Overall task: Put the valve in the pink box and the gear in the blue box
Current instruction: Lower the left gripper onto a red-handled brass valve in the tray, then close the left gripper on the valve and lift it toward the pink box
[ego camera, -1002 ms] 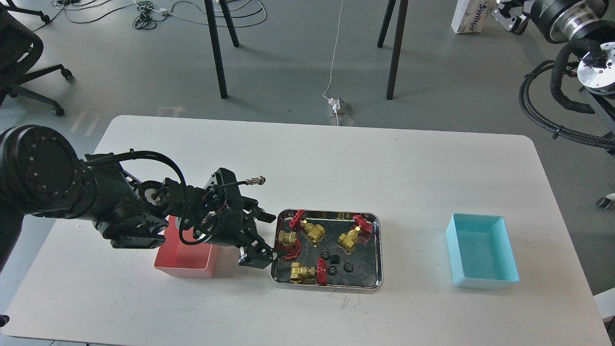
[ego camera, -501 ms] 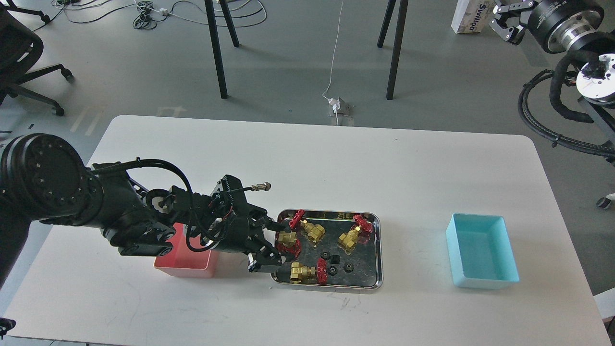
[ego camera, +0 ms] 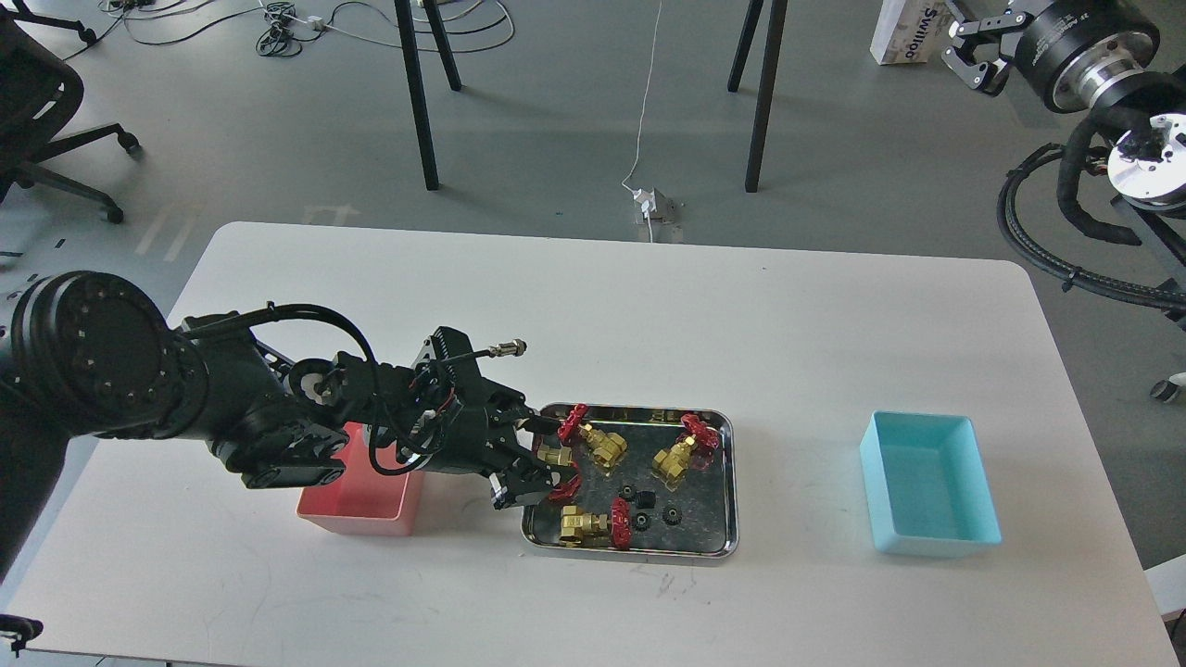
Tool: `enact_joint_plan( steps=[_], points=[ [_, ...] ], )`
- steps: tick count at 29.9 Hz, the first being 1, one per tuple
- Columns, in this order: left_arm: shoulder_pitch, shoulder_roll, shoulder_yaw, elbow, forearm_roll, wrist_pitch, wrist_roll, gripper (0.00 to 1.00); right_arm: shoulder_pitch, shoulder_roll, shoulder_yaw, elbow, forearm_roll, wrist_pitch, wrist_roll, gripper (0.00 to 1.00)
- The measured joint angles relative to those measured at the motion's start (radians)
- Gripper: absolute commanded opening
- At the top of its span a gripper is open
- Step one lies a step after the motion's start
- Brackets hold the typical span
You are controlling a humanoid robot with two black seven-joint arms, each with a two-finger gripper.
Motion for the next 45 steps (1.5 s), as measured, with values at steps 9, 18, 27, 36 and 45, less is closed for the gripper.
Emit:
enact_joint_plan(
  steps=[9,18,27,36,45],
  points=[
    [0.008,-0.001,-0.001,0.001,0.001,0.0,0.0,0.48,-0.006,0.0,-0.001,0.0,0.0,0.0,0.0,1.0],
    [0.011,-0.001,-0.002,0.001,0.001,0.0,0.0,0.34,-0.02,-0.001,-0.001,0.013,0.0,0.0,0.0,1.0],
    [0.017,0.001,-0.005,0.006,0.0,0.0,0.0,0.29,-0.021,-0.002,0.0,0.013,0.0,0.0,0.0,1.0],
    [0.01,0.006,-0.045,0.008,0.001,0.0,0.0,0.25,-0.022,-0.002,0.0,0.012,0.0,-0.001,0.0,1.0],
    [0.006,0.022,-0.051,-0.009,0.007,0.0,0.0,0.21,-0.025,-0.001,0.001,0.012,0.0,-0.002,0.0,1.0]
  ],
)
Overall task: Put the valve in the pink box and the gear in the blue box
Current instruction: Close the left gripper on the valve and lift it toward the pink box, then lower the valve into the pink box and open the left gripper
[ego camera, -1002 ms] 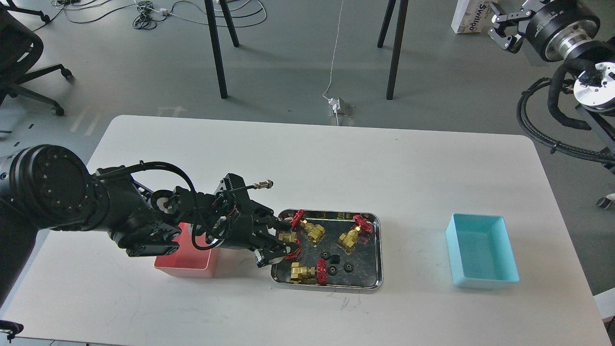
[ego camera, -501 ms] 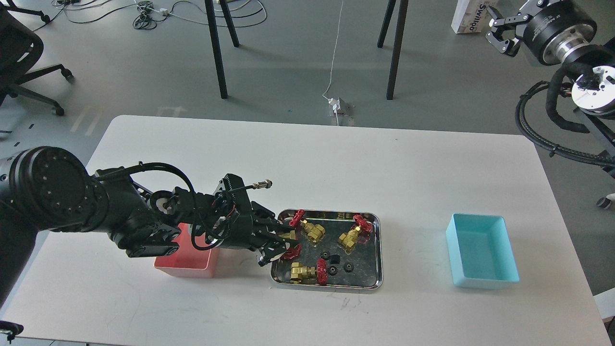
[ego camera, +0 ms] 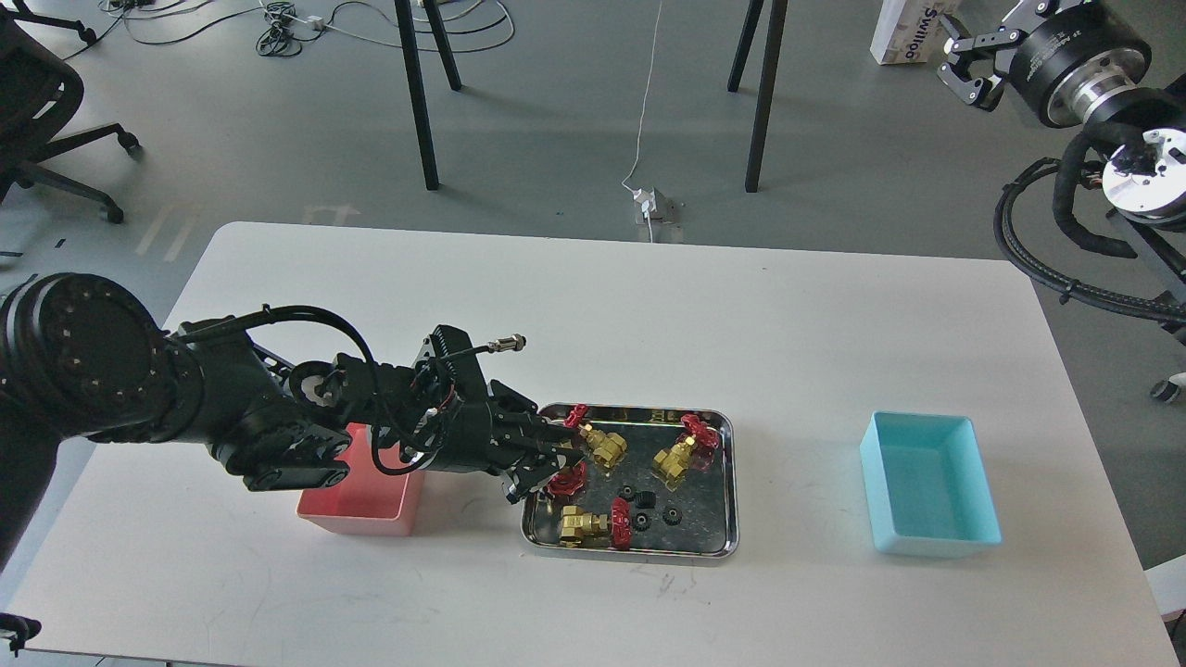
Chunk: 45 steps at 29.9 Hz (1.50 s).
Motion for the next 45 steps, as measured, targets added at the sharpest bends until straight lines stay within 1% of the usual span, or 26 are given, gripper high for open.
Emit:
enact_joint_plan(
  steps=[6,16,20,23,25,29,31,33,35,38,45],
  points=[
    [-0.013,0.03,-0.004,-0.026,0.0,0.0,0.0,0.19,0.0,0.001,0.0,0.0,0.0,0.0,0.001,1.0],
    [-0.114,0.174,-0.095,-0.243,0.009,0.0,0.0,0.18,0.033,0.009,0.024,-0.028,-0.003,0.001,0.0,1.0],
    [-0.167,0.294,-0.15,-0.353,0.027,0.0,0.0,0.18,0.046,0.014,0.023,-0.031,-0.003,0.0,-0.001,1.0],
    [-0.201,0.418,-0.197,-0.434,0.062,0.0,0.0,0.18,0.048,0.02,0.021,-0.031,-0.003,-0.001,-0.002,1.0],
    [-0.21,0.496,-0.211,-0.46,0.096,0.0,0.0,0.18,0.049,0.021,0.02,-0.029,-0.003,-0.004,-0.002,1.0],
    [-0.207,0.634,-0.215,-0.472,0.172,0.0,0.0,0.18,0.054,0.031,0.021,-0.028,-0.003,-0.022,-0.002,1.0],
    [-0.188,0.683,-0.212,-0.472,0.208,0.0,0.0,0.18,0.07,0.049,0.025,-0.039,-0.002,-0.069,-0.002,1.0],
    [-0.143,0.714,-0.214,-0.471,0.235,0.0,0.0,0.18,0.096,0.074,0.026,-0.062,-0.002,-0.136,-0.004,1.0],
    [-0.098,0.724,-0.219,-0.465,0.246,0.0,0.0,0.18,0.112,0.095,0.027,-0.076,-0.001,-0.171,-0.007,1.0],
    [-0.057,0.727,-0.222,-0.441,0.25,0.0,0.0,0.18,0.118,0.108,0.023,-0.077,-0.001,-0.179,-0.009,1.0],
    [-0.041,0.732,-0.219,-0.386,0.25,0.0,0.0,0.18,0.118,0.111,0.019,-0.071,-0.001,-0.157,-0.01,1.0]
  ],
)
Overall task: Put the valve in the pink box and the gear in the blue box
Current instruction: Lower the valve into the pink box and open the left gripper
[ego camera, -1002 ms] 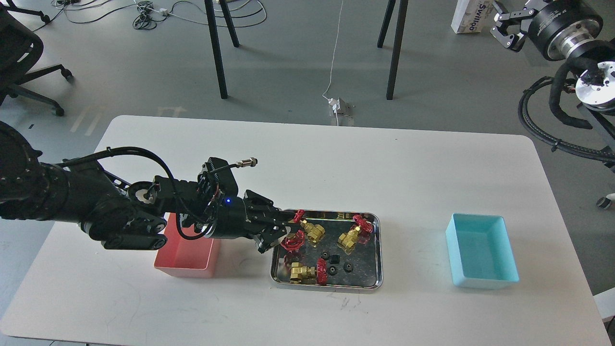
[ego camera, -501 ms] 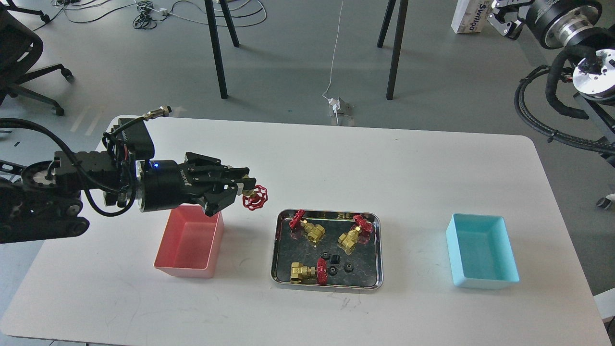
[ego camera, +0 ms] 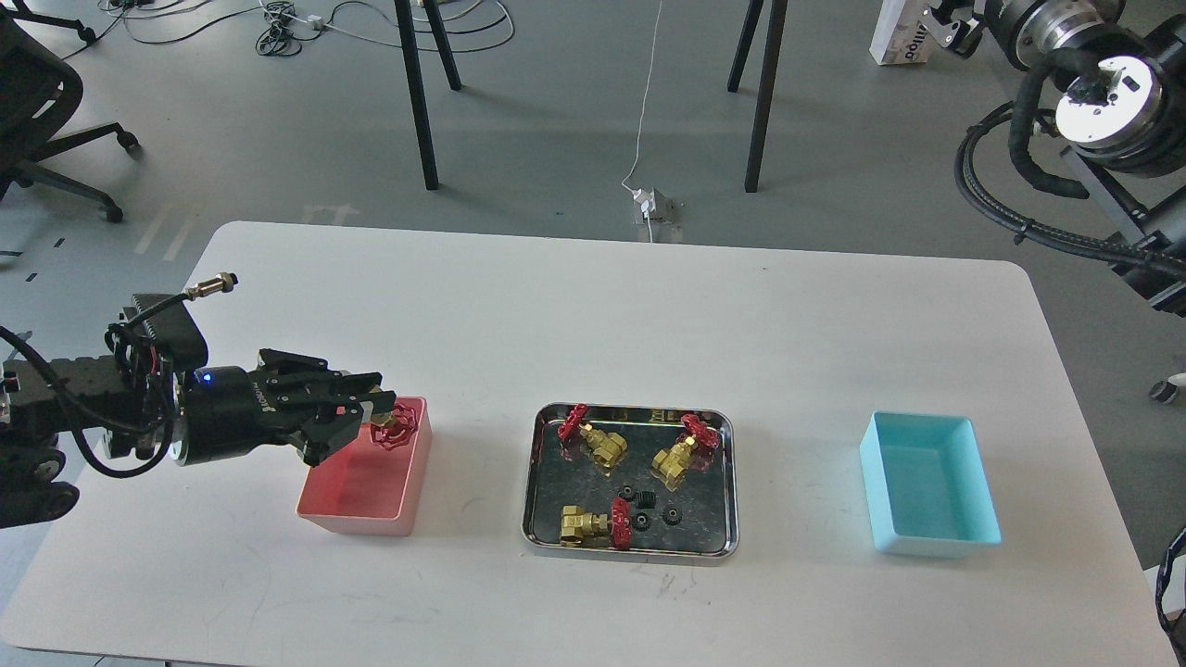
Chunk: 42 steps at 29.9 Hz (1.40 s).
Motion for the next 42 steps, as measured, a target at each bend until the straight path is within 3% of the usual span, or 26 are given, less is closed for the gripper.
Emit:
enact_joint_plan(
  steps=[15,42],
  points=[
    [0.119,-0.059,-0.019,0.165,-0.001,0.0,0.0,0.18,-0.028,0.001,0.004,0.015,0.0,0.005,0.001,1.0],
    [0.275,-0.169,-0.073,0.345,-0.012,0.0,0.0,0.22,-0.056,-0.013,0.011,0.017,0.0,0.005,0.005,1.0]
  ],
)
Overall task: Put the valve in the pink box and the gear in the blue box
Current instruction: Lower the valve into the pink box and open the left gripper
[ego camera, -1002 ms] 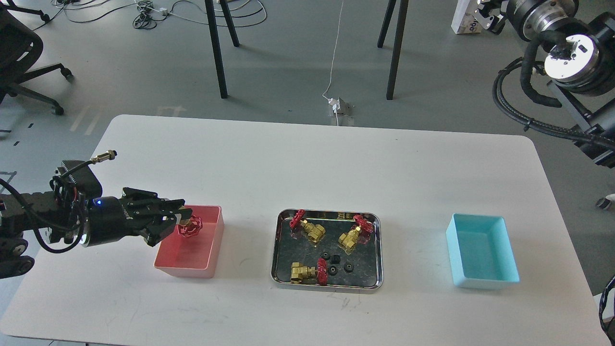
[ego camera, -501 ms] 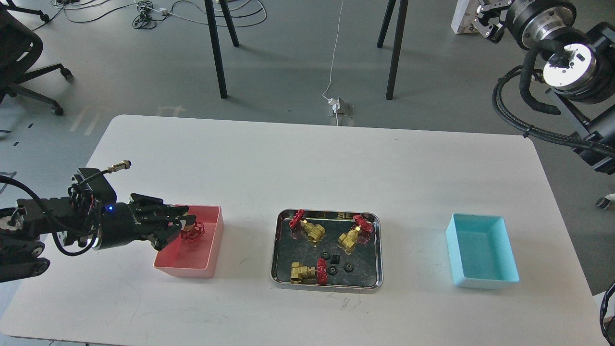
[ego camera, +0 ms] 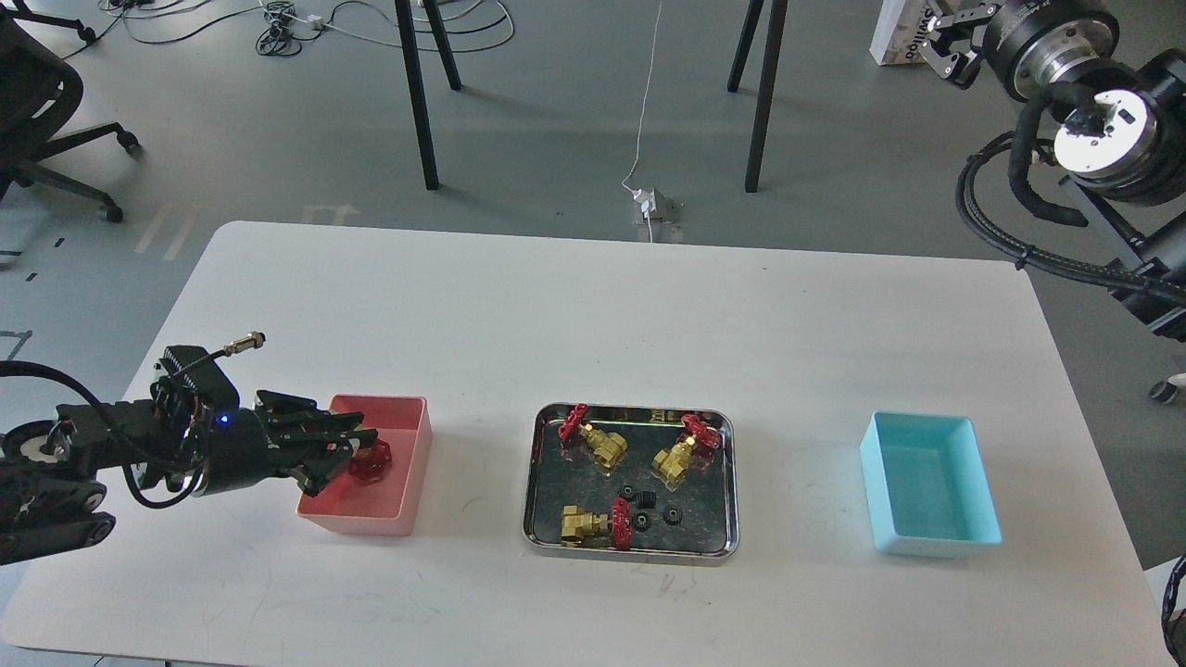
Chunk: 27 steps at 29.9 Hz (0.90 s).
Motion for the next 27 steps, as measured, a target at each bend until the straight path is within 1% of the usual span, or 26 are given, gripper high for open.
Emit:
enact_joint_plan(
  steps=[4,12,20,25,27],
  points=[
    [0.005,-0.001,0.0,0.002,0.0,0.0,0.0,0.29,-0.002,-0.001,0.0,0.0,0.0,0.0,0.001,1.0],
    [0.015,-0.011,-0.002,0.002,0.0,0.0,0.0,0.38,-0.011,-0.001,0.001,0.0,0.0,0.0,0.002,1.0],
    [0.027,-0.011,-0.037,-0.003,0.004,0.0,0.0,0.54,-0.021,-0.002,0.001,0.001,0.001,-0.001,0.002,1.0],
    [0.028,-0.009,-0.057,-0.019,0.007,0.0,0.0,0.67,-0.027,-0.001,0.001,0.002,0.001,-0.003,0.002,1.0],
    [0.028,-0.003,-0.081,-0.033,0.008,0.0,0.0,0.7,-0.029,-0.001,0.001,0.008,0.002,-0.003,0.002,1.0]
  ],
)
